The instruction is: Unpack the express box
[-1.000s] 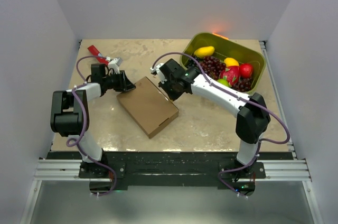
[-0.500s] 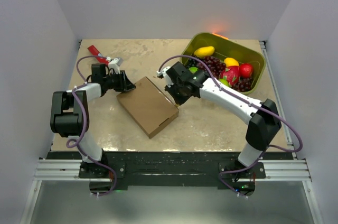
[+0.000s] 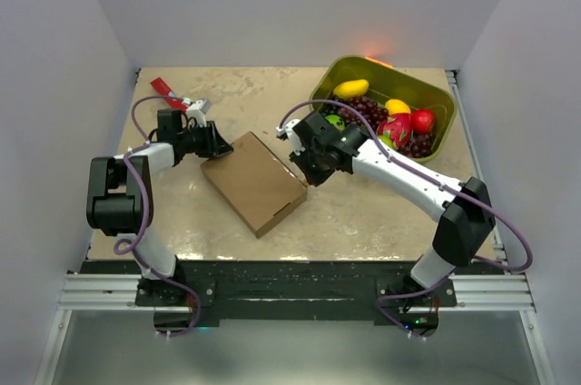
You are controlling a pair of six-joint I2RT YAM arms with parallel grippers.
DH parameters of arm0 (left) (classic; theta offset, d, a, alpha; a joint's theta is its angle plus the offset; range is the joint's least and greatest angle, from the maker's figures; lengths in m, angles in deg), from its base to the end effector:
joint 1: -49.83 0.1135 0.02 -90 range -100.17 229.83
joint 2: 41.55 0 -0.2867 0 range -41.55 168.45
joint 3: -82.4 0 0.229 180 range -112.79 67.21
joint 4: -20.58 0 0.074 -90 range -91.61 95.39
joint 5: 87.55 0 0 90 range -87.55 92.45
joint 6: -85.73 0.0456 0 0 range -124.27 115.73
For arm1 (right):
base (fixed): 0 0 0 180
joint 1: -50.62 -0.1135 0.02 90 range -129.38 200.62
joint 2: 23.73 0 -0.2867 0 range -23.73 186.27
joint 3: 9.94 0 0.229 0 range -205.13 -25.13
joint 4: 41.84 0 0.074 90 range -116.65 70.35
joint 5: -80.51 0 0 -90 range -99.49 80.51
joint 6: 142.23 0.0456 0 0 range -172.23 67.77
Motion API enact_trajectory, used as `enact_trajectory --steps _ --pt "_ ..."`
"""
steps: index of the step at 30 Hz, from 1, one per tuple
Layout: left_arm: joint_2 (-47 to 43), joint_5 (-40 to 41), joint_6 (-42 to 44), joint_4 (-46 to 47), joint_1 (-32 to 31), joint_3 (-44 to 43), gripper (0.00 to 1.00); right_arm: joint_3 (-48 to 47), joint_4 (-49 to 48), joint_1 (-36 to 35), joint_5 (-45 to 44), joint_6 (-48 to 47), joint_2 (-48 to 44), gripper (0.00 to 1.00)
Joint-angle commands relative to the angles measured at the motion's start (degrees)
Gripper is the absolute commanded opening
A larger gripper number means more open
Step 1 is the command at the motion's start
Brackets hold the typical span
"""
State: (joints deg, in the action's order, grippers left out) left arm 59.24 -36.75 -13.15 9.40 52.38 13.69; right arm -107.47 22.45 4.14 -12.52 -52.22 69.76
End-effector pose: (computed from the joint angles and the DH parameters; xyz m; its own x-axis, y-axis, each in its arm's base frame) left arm 0.3483 -0.0133 0.1986 -0.7421 -0.1528 -0.6527 0.3146 0.7804 -0.5404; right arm 0.2257 0.2342 0.3120 -0.5980 -0.6294 -0.4962 -0.7060 0.7068 -0.0458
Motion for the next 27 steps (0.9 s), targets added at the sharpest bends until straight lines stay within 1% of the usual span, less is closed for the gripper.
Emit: enact_trajectory --steps 1,8,10,11,15,17,19,24,25,26,27 --pt "2.04 12.13 2.91 -5.07 0.18 2.80 0.00 2.88 4.42 -0.19 4.69 0.25 -2.35 0.00" --pt "2.30 12.13 2.91 -4.89 0.18 3.07 0.00 5.00 2.05 -0.10 5.23 0.25 -1.83 0.00" --pt "2.30 12.13 3.00 -4.89 0.18 3.07 0.00 3.26 2.31 -0.10 4.09 0.25 -1.65 0.00" --pt "2.30 12.22 3.08 -4.89 0.18 3.15 0.00 2.37 2.66 -0.10 3.39 -1.92 -1.82 0.00" --pt "2.21 11.87 2.65 -4.89 0.27 2.89 0.00 -2.11 5.73 0.86 0.13 -4.40 -4.10 0.00" --pt "2.13 11.43 2.56 -4.98 0.53 2.28 0.00 -5.88 6.97 2.09 -2.40 -5.63 -5.07 0.00" --pt "1.95 10.99 2.56 -5.24 0.70 1.58 0.00 -8.34 6.97 4.10 -3.03 -6.60 -7.27 0.00" --pt "0.90 5.63 3.17 -5.33 1.32 -0.35 0.00 -8.89 2.94 9.29 -2.34 -7.66 -8.68 0.00" --pt "0.11 4.67 3.35 -5.59 1.32 -1.67 0.06 -8.97 2.41 10.69 -1.64 -7.83 -8.33 0.00" --pt "-0.42 2.92 3.78 -6.11 1.23 -2.46 0.21 -9.06 1.71 11.40 -0.59 -8.44 -8.07 0.00" --pt "-1.29 1.77 5.09 -6.12 1.41 -3.43 0.27 -9.15 -0.48 12.02 0.73 -8.97 -8.06 0.00"
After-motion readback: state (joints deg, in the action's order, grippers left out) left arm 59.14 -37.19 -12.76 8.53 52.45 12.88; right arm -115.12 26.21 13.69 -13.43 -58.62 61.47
